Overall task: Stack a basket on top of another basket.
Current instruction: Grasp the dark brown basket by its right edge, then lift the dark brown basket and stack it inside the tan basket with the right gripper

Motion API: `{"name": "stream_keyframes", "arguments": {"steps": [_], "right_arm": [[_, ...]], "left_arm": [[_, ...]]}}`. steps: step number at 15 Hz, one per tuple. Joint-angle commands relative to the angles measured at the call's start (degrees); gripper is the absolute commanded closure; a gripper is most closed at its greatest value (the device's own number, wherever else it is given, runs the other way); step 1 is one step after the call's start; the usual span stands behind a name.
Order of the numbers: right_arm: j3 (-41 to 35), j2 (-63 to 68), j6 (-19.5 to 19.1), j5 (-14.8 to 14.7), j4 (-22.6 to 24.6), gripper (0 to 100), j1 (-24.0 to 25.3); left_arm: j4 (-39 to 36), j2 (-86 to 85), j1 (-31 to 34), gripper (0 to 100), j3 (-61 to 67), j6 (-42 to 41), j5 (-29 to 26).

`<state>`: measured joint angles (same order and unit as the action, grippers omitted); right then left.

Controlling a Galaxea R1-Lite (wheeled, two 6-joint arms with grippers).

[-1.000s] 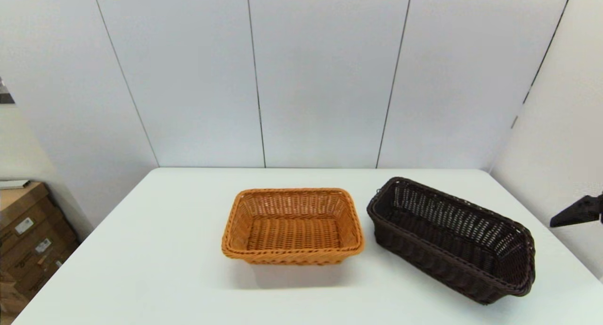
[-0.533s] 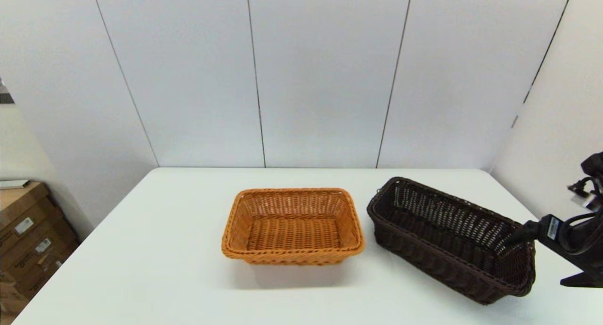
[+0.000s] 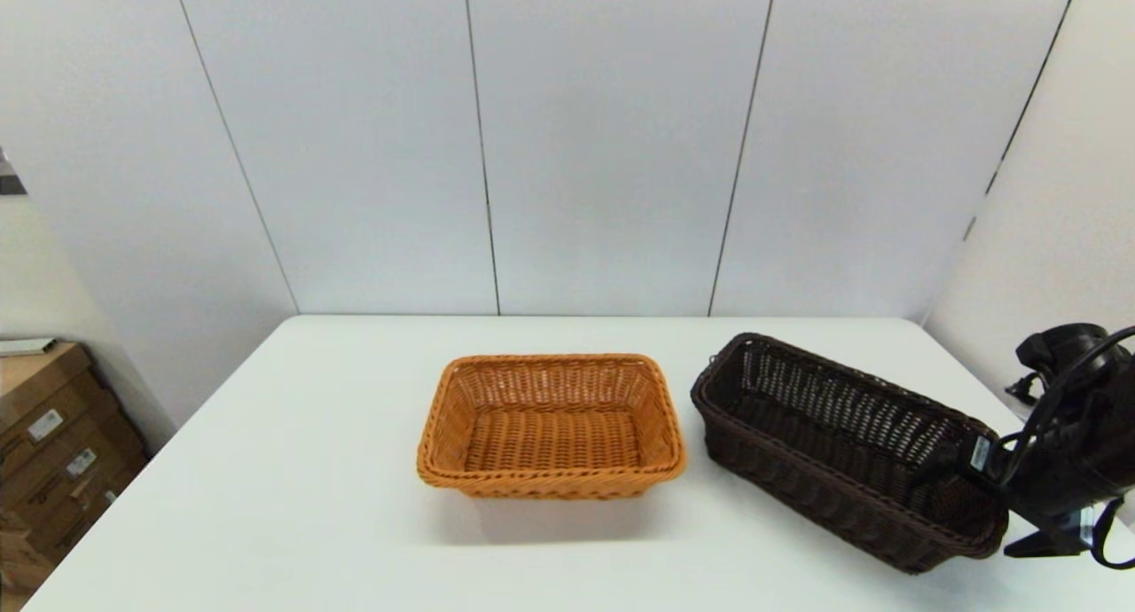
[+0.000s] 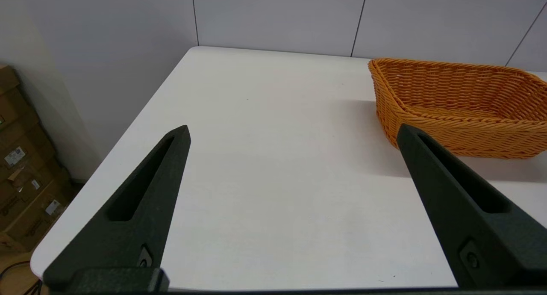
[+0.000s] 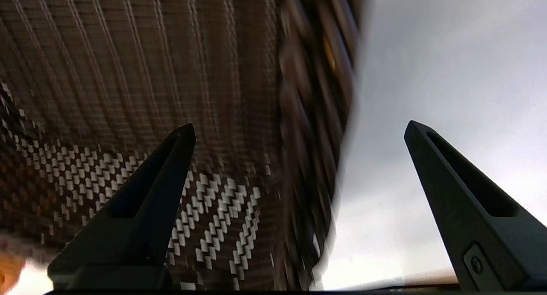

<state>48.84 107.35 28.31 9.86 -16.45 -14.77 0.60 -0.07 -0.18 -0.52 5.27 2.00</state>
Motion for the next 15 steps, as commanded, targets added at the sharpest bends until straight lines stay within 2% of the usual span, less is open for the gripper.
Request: {"name": "stream_keyframes", "arguments": {"steps": [1, 11, 15], "right_arm": [[0.82, 1.63, 0.52, -0.19, -0.08, 100, -0.08], [1.09, 1.11, 0.61, -0.02, -0.43, 100, -0.17], [2.93, -6.63, 0.7, -0.37, -1.48, 100, -1.22]], "left_arm": [[0.02, 0.07, 0.01, 0, 0.0, 0.09, 0.02], [0.02, -0.01, 0.01, 0, 0.0, 0.09, 0.02], [0.02, 0.07, 0.01, 0, -0.09, 0.09, 0.02]]}}
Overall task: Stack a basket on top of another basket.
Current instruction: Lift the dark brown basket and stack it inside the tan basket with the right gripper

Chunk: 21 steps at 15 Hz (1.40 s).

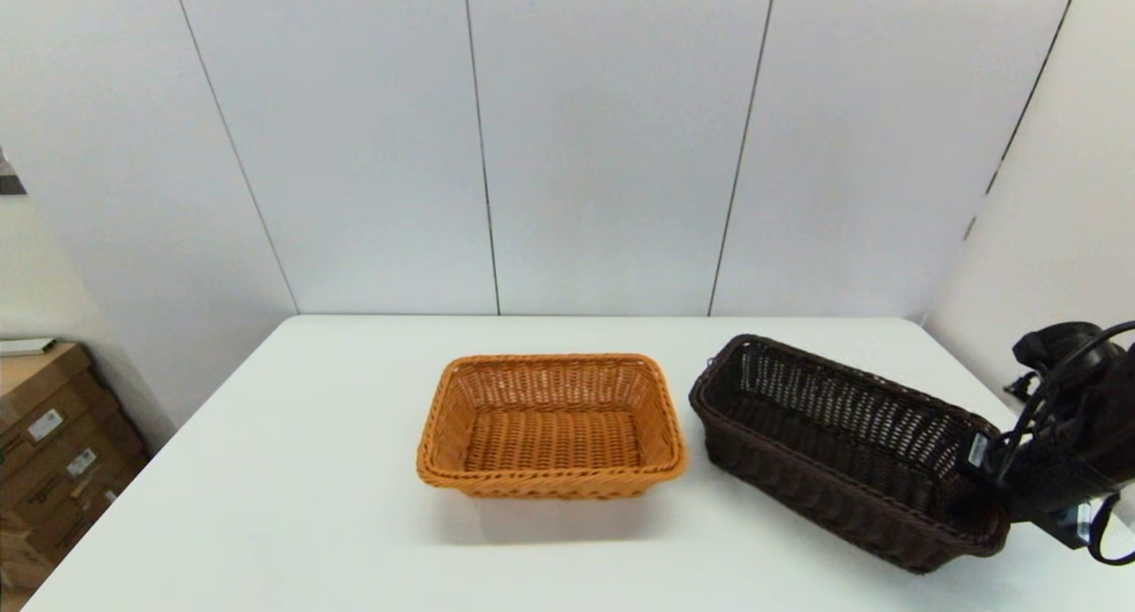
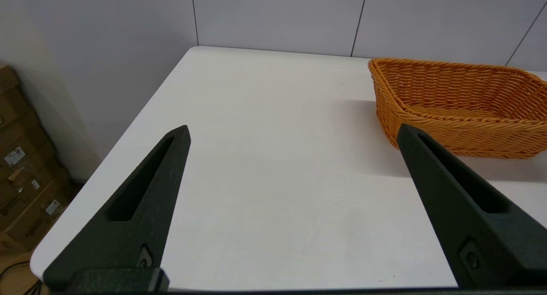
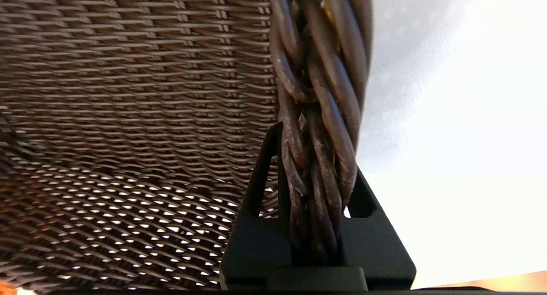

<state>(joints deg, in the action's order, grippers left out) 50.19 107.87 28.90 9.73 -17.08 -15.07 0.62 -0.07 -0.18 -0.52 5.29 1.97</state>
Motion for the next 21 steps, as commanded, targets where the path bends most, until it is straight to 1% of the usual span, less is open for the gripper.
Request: {"name": "stream_keyframes", "arguments": {"steps": [1, 3, 5, 6, 8, 9, 10, 11, 12, 13, 14, 15, 17, 18, 19, 20, 21], "right_arm": [[2.72, -9.35, -0.16, -0.68, -2.34, 100, -0.93], [5.8, -13.74, -0.43, -0.41, -6.65, 100, -1.19], [8.52, -17.52, -0.78, 0.47, -9.46, 100, -1.1], [10.63, -19.11, -1.04, 2.31, -11.84, 100, -1.1], [15.03, -21.13, -1.22, 5.04, -16.5, 100, -1.19], [17.14, -21.92, -2.54, 6.53, -18.17, 100, -1.1], [18.81, -22.18, -4.82, 7.85, -19.84, 100, -0.84], [20.74, -22.18, -6.67, 8.47, -22.03, 100, -0.05], [22.76, -22.09, -8.78, 9.52, -24.41, 100, 1.97], [23.99, -22.09, -10.97, 10.75, -25.64, 100, 3.55], [25.13, -21.65, -12.82, 11.72, -25.99, 100, 5.58], [26.28, -20.42, -13.35, 11.89, -25.99, 100, 7.51], [28.56, -18.23, -13.61, 11.89, -25.9, 100, 12.96], [30.06, -16.73, -13.44, 11.81, -25.72, 100, 16.65], [30.85, -16.03, -13.17, 11.81, -25.64, 100, 17.97], [32.87, -14.01, -12.12, 11.81, -25.64, 100, 22.27], [34.27, -11.99, -10.62, 11.72, -25.55, 100, 25.17]], "left_arm": [[-0.01, 0.07, 0.01, 0, 0.0, 0.07, 0.05], [-0.01, 0.07, 0.01, 0, -0.09, 0.07, 0.05], [-0.01, 0.07, 0.01, 0, 0.0, 0.07, 0.05], [-0.01, 0.07, 0.01, 0, 0.0, 0.07, 0.05], [-0.01, 0.07, 0.01, 0, 0.0, 0.07, 0.05], [-0.01, 0.07, 0.01, 0, 0.0, 0.07, 0.05], [-0.01, 0.07, 0.01, 0, 0.0, 0.07, 0.05], [-0.01, 0.07, 0.01, 0, 0.0, 0.07, 0.05], [-0.01, 0.07, 0.01, 0, 0.0, 0.07, 0.05], [-0.01, 0.07, 0.01, 0, 0.0, 0.07, 0.05], [-0.01, 0.07, 0.01, 0, 0.0, 0.07, 0.05], [-0.01, 0.07, 0.01, 0, 0.0, 0.07, 0.05], [-0.01, 0.07, 0.01, 0, 0.0, 0.07, 0.05], [-0.01, 0.07, 0.01, 0, 0.0, 0.07, 0.05], [-0.01, 0.07, 0.01, 0, 0.0, 0.07, 0.05], [-0.01, 0.07, 0.01, 0, 0.0, 0.07, 0.05], [-0.01, 0.07, 0.01, 0, 0.0, 0.07, 0.05]]}}
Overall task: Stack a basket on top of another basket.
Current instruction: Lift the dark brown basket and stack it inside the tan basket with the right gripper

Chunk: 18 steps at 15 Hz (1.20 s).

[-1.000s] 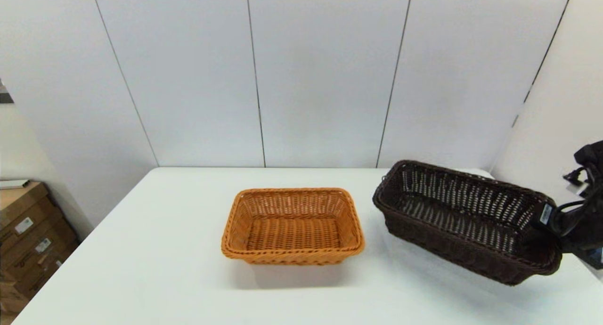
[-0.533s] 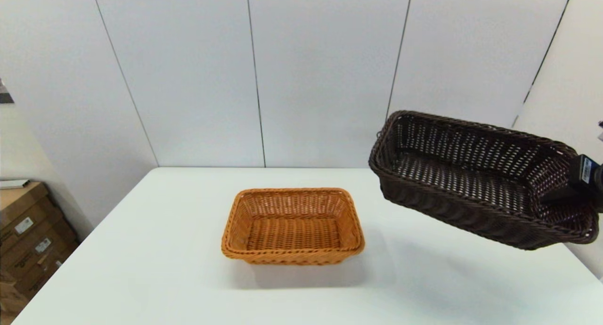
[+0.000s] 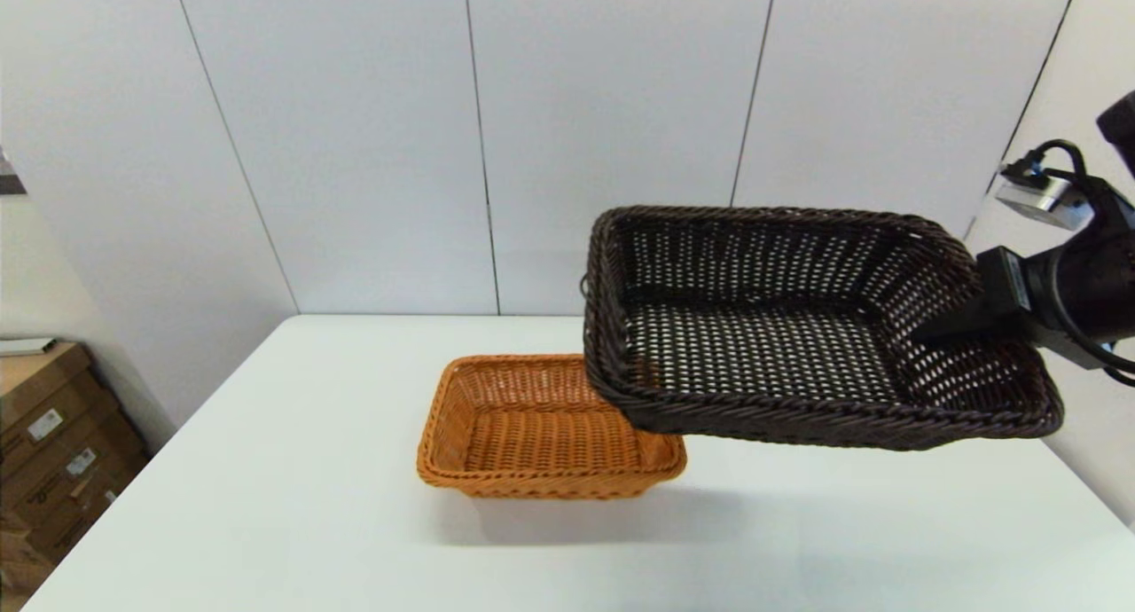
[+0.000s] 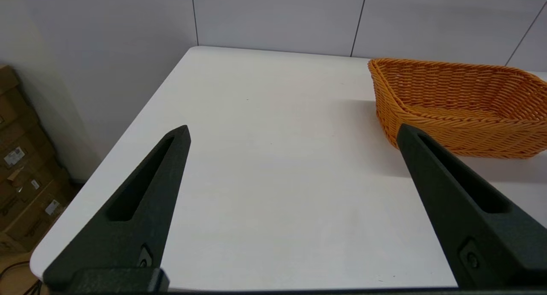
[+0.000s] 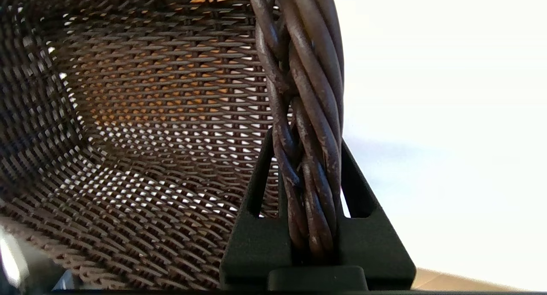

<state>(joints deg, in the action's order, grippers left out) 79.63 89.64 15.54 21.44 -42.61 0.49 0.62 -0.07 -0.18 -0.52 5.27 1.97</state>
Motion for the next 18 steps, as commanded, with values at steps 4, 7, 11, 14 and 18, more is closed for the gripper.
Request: {"name": "stream_keyframes", "arguments": {"steps": [4, 7, 11, 14, 18], "right_arm": [[12.74, 15.04, 8.54, -0.35, 0.51, 100, 18.85], [19.6, 22.42, 13.37, -3.95, 0.51, 100, 24.47], [27.33, 30.25, 16.27, -4.66, 0.15, 100, 27.2], [31.2, 34.2, 18.29, -4.74, 0.07, 100, 27.9], [31.46, 37.36, 18.56, -4.83, 0.42, 100, 27.73]], "left_arm": [[-0.01, 0.07, 0.01, 0, 0.0, 0.09, 0.05], [-0.01, 0.07, 0.01, 0, 0.0, 0.09, 0.05], [-0.01, 0.07, 0.01, 0, 0.0, 0.09, 0.05], [-0.01, -0.01, 0.01, 0, 0.0, 0.09, 0.05], [-0.01, 0.07, 0.01, 0, 0.0, 0.09, 0.05]]}}
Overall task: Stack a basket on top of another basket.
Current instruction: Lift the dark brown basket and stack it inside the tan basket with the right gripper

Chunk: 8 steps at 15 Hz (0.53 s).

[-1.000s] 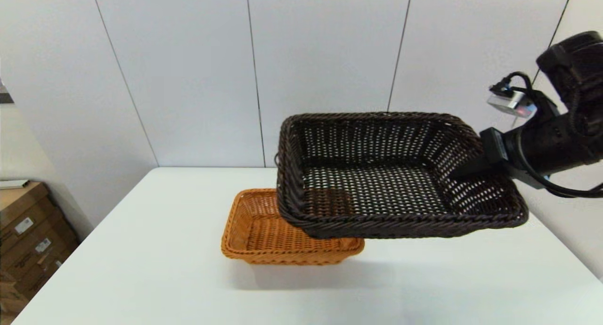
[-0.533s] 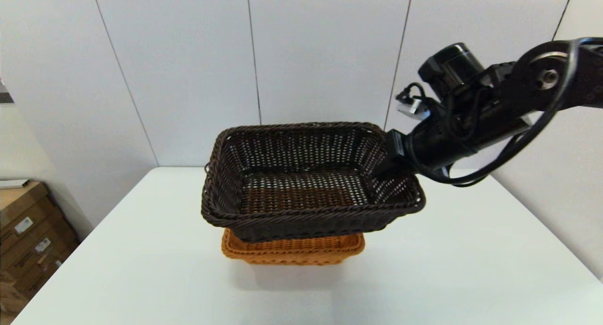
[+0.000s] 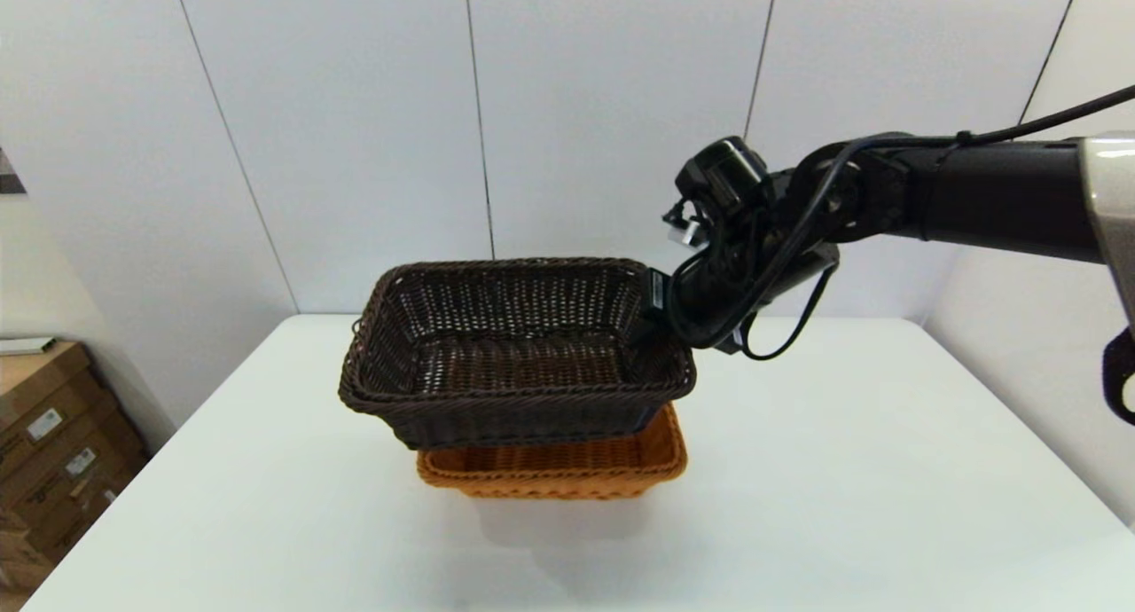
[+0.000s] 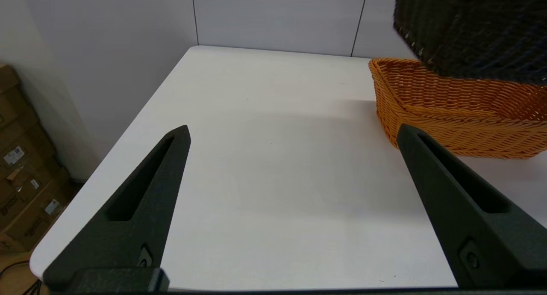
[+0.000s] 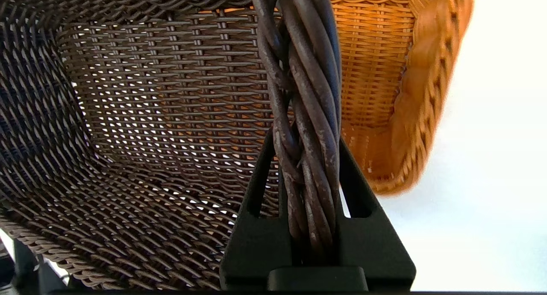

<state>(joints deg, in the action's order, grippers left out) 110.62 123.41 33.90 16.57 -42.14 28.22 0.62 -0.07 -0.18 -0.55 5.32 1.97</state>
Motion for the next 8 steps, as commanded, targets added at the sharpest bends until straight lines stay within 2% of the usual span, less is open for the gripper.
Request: {"name": "stream_keyframes", "arguments": {"steps": [1, 3, 8], "right_arm": [[0.48, 4.04, 0.2, -0.13, 0.04, 100, -0.1], [0.48, 4.65, 0.11, -1.89, 0.13, 100, -0.36], [0.65, 4.21, 0.11, -1.89, 1.19, 100, -2.03]], "left_arm": [[-0.01, -0.01, 0.01, 0, 0.02, 0.05, 0.05], [-0.01, 0.07, 0.01, 0, 0.02, 0.05, 0.05], [-0.01, 0.07, 0.01, 0, 0.02, 0.05, 0.05]]}}
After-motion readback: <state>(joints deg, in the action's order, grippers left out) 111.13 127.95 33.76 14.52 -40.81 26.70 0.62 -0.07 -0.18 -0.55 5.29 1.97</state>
